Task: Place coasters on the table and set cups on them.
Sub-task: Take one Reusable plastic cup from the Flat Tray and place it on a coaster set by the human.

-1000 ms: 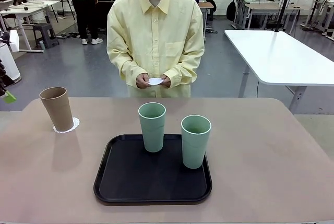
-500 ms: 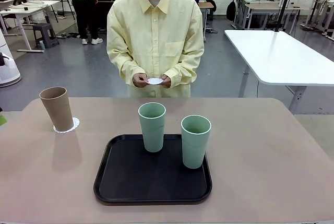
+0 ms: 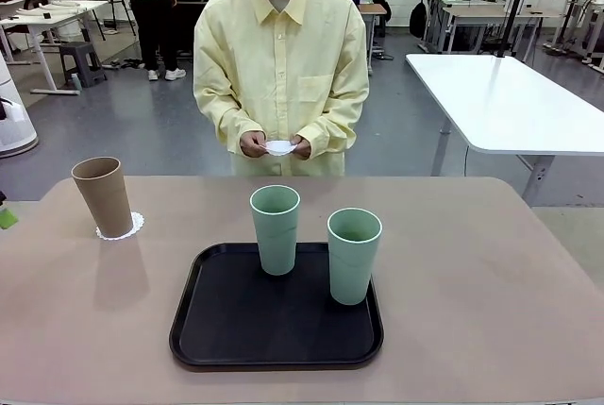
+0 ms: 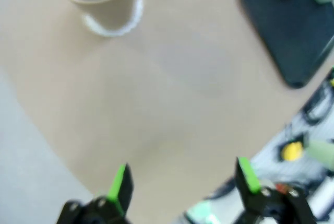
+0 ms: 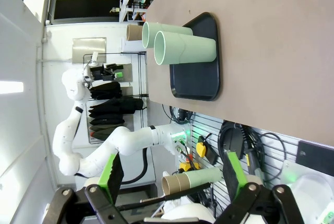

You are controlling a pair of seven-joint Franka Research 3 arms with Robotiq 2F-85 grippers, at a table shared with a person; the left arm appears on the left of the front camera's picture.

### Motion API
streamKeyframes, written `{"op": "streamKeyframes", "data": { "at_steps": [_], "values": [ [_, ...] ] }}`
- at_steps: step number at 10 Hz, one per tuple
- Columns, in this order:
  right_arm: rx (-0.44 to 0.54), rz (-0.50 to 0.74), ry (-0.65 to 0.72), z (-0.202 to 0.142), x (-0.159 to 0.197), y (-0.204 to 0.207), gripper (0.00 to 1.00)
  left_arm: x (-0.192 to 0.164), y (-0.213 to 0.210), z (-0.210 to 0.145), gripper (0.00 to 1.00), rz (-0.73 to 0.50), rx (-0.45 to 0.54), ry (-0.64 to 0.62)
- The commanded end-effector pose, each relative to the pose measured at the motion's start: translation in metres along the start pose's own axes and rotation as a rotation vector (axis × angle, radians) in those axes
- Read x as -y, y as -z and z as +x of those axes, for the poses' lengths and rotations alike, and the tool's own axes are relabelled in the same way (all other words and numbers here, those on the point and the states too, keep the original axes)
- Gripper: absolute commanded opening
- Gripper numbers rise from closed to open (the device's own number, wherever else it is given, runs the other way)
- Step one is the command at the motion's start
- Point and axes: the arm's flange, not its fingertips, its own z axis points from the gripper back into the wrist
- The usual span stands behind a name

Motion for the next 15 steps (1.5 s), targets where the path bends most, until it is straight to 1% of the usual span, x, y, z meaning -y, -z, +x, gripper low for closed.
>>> {"op": "streamKeyframes", "data": {
  "at_steps": [1,3,4,5,6,8,9,10,12,14,15],
  "values": [
    [0.004,0.016,-0.018,0.001,0.001,-0.001,1.00,-0.026,-0.002,-0.025,1.00,-0.239,0.160,-0.043],
    [0.004,0.016,-0.018,0.001,0.001,-0.001,1.00,-0.057,-0.022,-0.046,1.00,-0.351,0.301,-0.091],
    [0.004,0.016,-0.018,0.001,0.001,-0.001,1.00,-0.078,-0.032,-0.057,1.00,-0.412,0.351,-0.119],
    [0.004,0.016,-0.018,0.001,0.001,-0.001,1.00,-0.101,-0.043,-0.069,1.00,-0.460,0.380,-0.155],
    [0.004,0.016,-0.018,0.001,0.001,-0.001,1.00,-0.120,-0.052,-0.079,1.00,-0.492,0.388,-0.174],
    [0.004,0.016,-0.018,0.001,0.001,-0.001,1.00,-0.151,-0.070,-0.094,1.00,-0.570,0.380,-0.177],
    [0.004,0.016,-0.018,0.001,0.001,-0.001,1.00,-0.168,-0.078,-0.103,1.00,-0.616,0.414,-0.192],
    [0.004,0.016,-0.018,0.001,0.001,-0.001,1.00,-0.180,-0.079,-0.110,1.00,-0.653,0.445,-0.190],
    [0.004,0.016,-0.018,0.001,0.001,-0.001,1.00,-0.190,-0.077,-0.123,1.00,-0.705,0.493,-0.181],
    [0.004,0.016,-0.018,0.001,0.001,-0.001,1.00,-0.188,-0.066,-0.132,1.00,-0.728,0.503,-0.172],
    [0.004,0.016,-0.018,0.001,0.001,-0.001,1.00,-0.186,-0.067,-0.134,1.00,-0.716,0.510,-0.172]
  ]
}}
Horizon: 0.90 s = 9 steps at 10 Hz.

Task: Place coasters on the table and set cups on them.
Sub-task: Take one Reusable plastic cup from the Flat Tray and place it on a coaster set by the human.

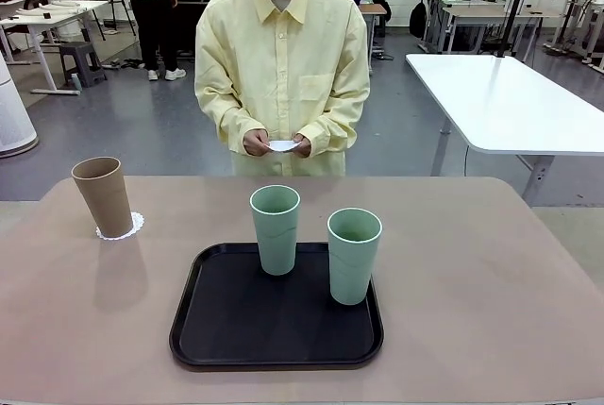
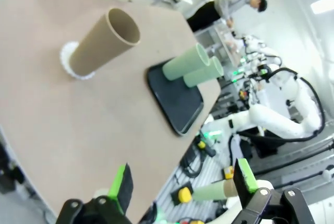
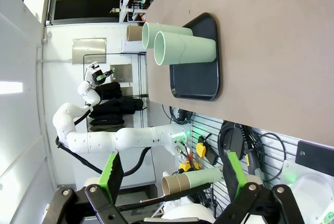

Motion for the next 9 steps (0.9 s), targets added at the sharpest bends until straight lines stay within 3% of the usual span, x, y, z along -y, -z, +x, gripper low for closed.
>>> {"op": "streamKeyframes", "data": {
  "at_steps": [1,9],
  "values": [
    [0.003,0.017,-0.018,0.001,0.001,-0.001,1.00,0.010,0.000,-0.003,1.00,0.000,0.026,0.063],
    [0.003,0.017,-0.018,0.001,0.001,-0.001,1.00,0.001,0.000,0.000,1.00,0.001,0.002,0.013]
  ]
}}
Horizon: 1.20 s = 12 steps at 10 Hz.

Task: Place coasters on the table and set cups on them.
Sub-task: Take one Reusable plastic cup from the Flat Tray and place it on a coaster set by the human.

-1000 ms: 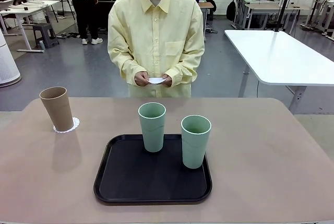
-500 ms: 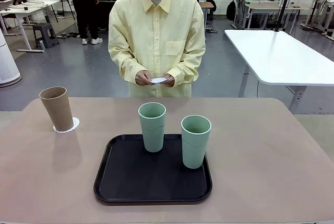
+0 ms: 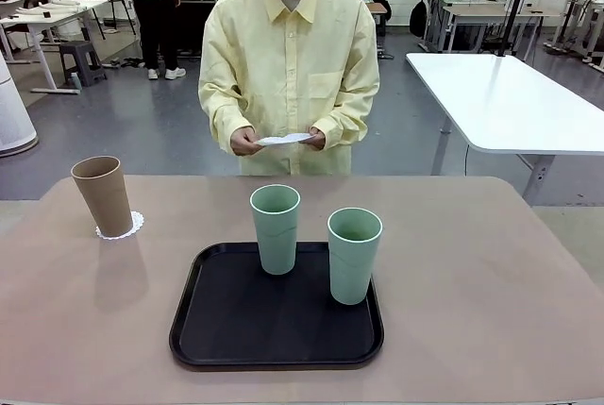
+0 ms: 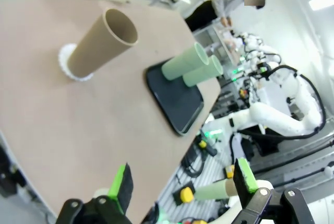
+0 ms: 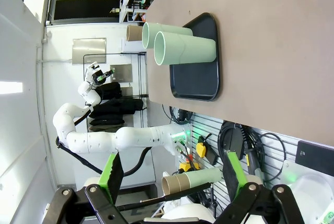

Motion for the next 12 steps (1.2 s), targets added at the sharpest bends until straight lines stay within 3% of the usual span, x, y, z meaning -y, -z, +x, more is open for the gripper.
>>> {"op": "streamKeyframes", "data": {
  "at_steps": [1,12],
  "values": [
    [0.003,0.017,-0.019,0.0014,0.0006,-0.0009,1.00,0.0015,-0.0022,0.0011,1.00,0.005,0.002,-0.009],
    [0.003,0.017,-0.019,0.0014,0.0006,-0.0009,1.00,0.0015,-0.0022,0.0011,1.00,0.005,0.002,-0.009]
  ]
}}
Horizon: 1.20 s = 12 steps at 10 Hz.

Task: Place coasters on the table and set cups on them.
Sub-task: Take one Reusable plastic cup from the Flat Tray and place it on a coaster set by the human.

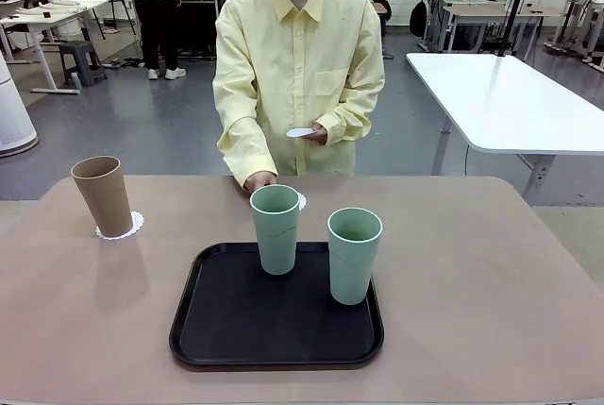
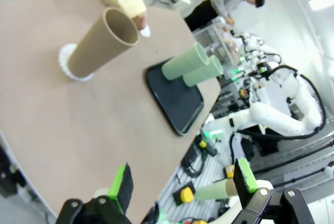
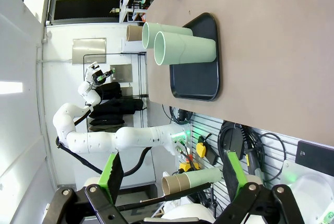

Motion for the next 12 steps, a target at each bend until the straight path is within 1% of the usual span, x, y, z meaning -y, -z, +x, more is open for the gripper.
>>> {"op": "streamKeyframes", "data": {
  "at_steps": [1,10,11,12],
  "values": [
    [0.003,0.017,-0.019,0.001,0.001,-0.001,1.00,0.001,-0.002,0.001,1.00,0.005,0.002,-0.009],
    [0.003,0.017,-0.019,0.001,0.001,-0.001,1.00,0.000,0.000,0.000,1.00,0.000,0.000,0.000],
    [0.003,0.017,-0.019,0.001,0.001,-0.001,1.00,0.019,0.007,0.002,1.00,0.112,0.019,0.158],
    [0.003,0.017,-0.019,0.001,0.001,-0.001,1.00,0.044,0.016,0.010,1.00,0.167,0.005,0.257]
  ]
}}
